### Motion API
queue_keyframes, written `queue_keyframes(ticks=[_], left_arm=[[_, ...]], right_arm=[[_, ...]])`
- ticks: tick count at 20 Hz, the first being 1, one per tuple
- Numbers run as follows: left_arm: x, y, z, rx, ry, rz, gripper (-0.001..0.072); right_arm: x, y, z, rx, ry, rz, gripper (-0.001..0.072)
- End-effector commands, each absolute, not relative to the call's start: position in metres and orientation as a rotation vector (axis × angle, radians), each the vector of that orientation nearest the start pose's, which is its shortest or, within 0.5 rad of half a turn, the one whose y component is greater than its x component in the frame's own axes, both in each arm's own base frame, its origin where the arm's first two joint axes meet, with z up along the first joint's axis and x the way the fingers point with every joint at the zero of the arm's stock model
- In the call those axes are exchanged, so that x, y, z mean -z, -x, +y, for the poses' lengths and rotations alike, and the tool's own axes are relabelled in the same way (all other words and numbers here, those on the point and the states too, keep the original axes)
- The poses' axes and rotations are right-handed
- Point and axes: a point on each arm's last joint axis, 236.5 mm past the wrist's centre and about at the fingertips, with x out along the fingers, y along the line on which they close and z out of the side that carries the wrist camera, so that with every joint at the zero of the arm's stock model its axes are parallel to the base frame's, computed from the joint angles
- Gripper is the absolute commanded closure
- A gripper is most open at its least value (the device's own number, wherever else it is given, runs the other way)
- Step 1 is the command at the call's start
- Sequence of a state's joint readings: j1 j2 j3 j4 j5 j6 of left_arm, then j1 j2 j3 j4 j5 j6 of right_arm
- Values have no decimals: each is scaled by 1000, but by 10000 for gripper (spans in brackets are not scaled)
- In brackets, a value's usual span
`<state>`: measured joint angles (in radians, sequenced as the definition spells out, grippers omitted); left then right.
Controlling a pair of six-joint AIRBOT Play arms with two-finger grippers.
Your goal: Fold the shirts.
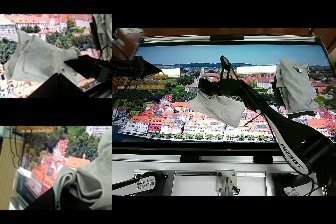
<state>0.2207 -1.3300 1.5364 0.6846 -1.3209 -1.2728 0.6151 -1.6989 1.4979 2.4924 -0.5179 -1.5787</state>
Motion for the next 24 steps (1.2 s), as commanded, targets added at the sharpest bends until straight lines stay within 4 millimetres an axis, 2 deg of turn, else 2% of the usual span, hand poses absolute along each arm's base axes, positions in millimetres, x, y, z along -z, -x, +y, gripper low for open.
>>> queue_keyframes(ticks=[1, 2, 4, 5, 7, 9, 11, 12, 13, 14, 15, 16, 17, 18, 21, 24], left_arm=[[-195, -438, -82, 580, 501, 862, 674], [-195, -438, -82, 580, 502, 862, 674], [-195, -438, -82, 580, 502, 862, 674], [-195, -438, -83, 580, 501, 863, 674], [-195, -438, -82, 581, 498, 862, 674], [-195, -438, -82, 588, 483, 856, 674], [-195, -438, -82, 591, 477, 854, 674], [-195, -438, -82, 592, 474, 853, 674], [-195, -438, -82, 596, 465, 850, 674], [-195, -438, -82, 600, 457, 847, 674], [-195, -438, -82, 600, 457, 847, 674], [-195, -438, -82, 600, 457, 846, 674], [-195, -438, -83, 601, 454, 845, 674], [-195, -438, -83, 602, 454, 845, 674], [-195, -438, -82, 601, 454, 845, 674], [-195, -438, -83, 602, 454, 845, 674]], right_arm=[[-53, -455, 433, -636, -759, 896, 381], [-53, -457, 431, -632, -752, 885, 95], [-61, -464, 419, -629, -739, 873, 77], [-65, -464, 406, -636, -700, 884, 78], [-65, -462, 366, -632, -563, 938, 79], [-53, -457, 297, -534, -410, 1053, 79], [-28, -444, 205, -326, -309, 1234, 78], [-15, -431, 171, -256, -295, 1335, 78], [-4, -415, 151, -220, -307, 1425, 78], [8, -399, 142, -208, -334, 1502, 77], [18, -386, 144, -228, -360, 1553, 70], [29, -376, 158, -282, -399, 1576, 69], [36, -372, 180, -343, -475, 1564, 9], [44, -375, 194, -365, -536, 1530, 9], [75, -366, 197, -328, -561, 1569, 9], [92, -367, 211, -325, -594, 1588, 9]])
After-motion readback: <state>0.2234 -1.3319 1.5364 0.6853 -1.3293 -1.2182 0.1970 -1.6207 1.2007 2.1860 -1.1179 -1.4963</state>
